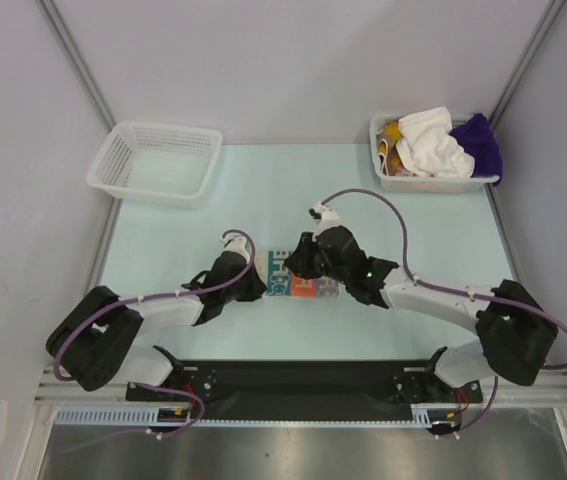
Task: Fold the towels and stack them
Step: Fold the towel, then neatly place the folded towel into the bin
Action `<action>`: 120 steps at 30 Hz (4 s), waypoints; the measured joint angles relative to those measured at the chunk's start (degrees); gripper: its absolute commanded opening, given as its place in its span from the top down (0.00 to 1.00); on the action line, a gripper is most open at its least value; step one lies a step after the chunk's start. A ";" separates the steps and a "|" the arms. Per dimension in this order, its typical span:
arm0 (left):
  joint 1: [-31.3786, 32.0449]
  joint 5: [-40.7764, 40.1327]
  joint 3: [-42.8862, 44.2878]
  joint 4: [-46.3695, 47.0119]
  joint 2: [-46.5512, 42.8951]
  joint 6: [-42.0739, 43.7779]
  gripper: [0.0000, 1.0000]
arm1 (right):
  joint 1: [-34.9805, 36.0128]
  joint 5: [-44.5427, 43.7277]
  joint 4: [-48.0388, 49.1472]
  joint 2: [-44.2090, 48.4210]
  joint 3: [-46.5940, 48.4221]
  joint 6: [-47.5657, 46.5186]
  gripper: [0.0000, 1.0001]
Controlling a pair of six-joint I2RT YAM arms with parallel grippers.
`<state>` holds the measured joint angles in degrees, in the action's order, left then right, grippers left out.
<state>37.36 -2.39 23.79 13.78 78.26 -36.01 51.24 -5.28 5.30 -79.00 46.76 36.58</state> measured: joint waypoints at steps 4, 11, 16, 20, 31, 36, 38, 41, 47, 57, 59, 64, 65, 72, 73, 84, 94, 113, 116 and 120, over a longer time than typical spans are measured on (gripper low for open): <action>0.00 -0.02 0.00 -0.07 -0.04 -0.02 0.88 | -0.59 5.09 5.88 -7.34 1.01 1.49 0.83; 0.02 -0.28 0.02 -0.15 -0.04 -0.02 0.88 | -2.99 14.49 16.90 -19.54 -4.17 6.38 0.85; 0.11 -0.50 0.07 -0.37 -0.09 -0.02 0.88 | -6.64 18.58 27.32 -20.65 -12.31 10.93 0.87; 0.24 -0.74 0.24 -0.87 -0.24 -0.04 0.88 | -9.88 20.28 34.16 -18.36 -19.30 13.49 0.87; 0.39 -0.98 1.70 -3.39 -0.42 0.11 0.75 | -22.05 23.47 36.44 -7.13 -32.70 16.28 0.87; -0.04 -3.21 4.26 -9.44 -4.63 0.48 0.56 | -23.69 22.51 31.36 -3.65 -32.57 14.97 0.87; -0.92 -3.89 4.74 -11.26 -7.61 0.46 0.53 | -24.63 22.43 29.90 -2.75 -32.50 14.58 0.87; -2.25 -4.22 4.94 -13.29 -10.97 0.42 0.49 | -25.57 22.25 28.15 -1.57 -32.50 13.92 0.87; -3.87 -4.50 4.83 -16.28 -12.57 -0.13 0.39 | -26.32 22.03 25.00 -0.09 -31.93 12.90 0.87; -9.92 1.18 -1.01 -12.87 -10.60 -1.81 0.27 | -26.40 22.01 22.38 0.92 -31.26 11.93 0.87; -11.32 3.30 -1.25 -9.42 -8.52 -2.25 0.29 | -26.40 22.01 22.14 1.07 -31.26 11.78 0.86; -12.17 7.76 -0.33 -2.82 -2.93 -3.32 0.36 | -26.40 22.01 21.90 1.18 -31.19 11.56 0.87; -12.17 8.59 0.39 -2.03 -1.53 -3.56 0.39 | -26.40 22.01 21.90 1.18 -31.19 11.56 0.87; -12.26 11.78 4.61 2.32 7.06 -4.70 0.63 | -26.40 21.81 21.81 1.25 -31.19 11.41 0.87; -12.26 11.89 4.98 2.56 7.89 -4.70 0.67 | -26.40 21.81 21.79 1.25 -31.17 11.39 0.87; -11.96 9.86 15.19 -10.51 12.33 -0.22 1.00 | -26.08 20.52 17.33 3.80 -29.77 10.43 0.69; -9.53 -1.33 29.33 -24.81 18.67 10.60 1.00 | -23.37 14.80 4.50 14.16 -22.45 5.92 0.60; -8.61 -33.18 70.64 -42.45 45.66 29.44 1.00 | -23.32 10.86 -7.93 12.76 -4.35 -0.72 0.60; -8.61 -37.24 76.83 -43.50 49.62 32.61 1.00 | -23.32 10.64 -8.00 12.44 -3.87 -1.31 0.60; -8.94 -41.09 80.59 -43.47 51.98 36.81 1.00 | -23.32 10.64 -8.04 12.02 -3.87 -1.88 0.60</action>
<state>28.42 -43.48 104.38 -29.69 130.23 0.80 27.92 5.37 -2.74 -66.98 42.89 34.70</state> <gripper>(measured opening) 0.037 0.398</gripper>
